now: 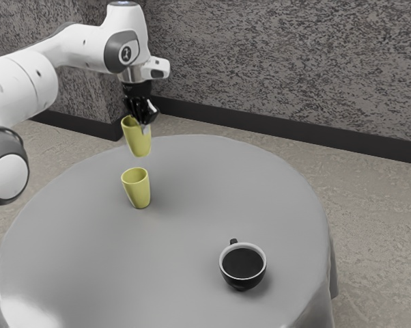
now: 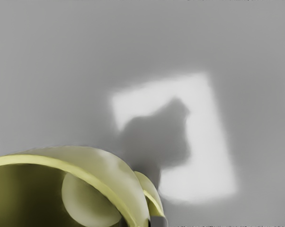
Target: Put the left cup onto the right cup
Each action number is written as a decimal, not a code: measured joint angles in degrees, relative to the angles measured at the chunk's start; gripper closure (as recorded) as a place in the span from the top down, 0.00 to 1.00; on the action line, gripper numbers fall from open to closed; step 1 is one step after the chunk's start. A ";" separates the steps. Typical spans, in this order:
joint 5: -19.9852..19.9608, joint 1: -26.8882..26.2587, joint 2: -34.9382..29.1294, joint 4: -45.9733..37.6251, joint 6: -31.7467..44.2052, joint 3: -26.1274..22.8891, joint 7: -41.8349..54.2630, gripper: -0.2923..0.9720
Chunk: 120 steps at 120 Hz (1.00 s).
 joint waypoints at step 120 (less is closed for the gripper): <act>-0.22 -3.42 -11.96 -17.89 2.87 2.23 -2.26 0.15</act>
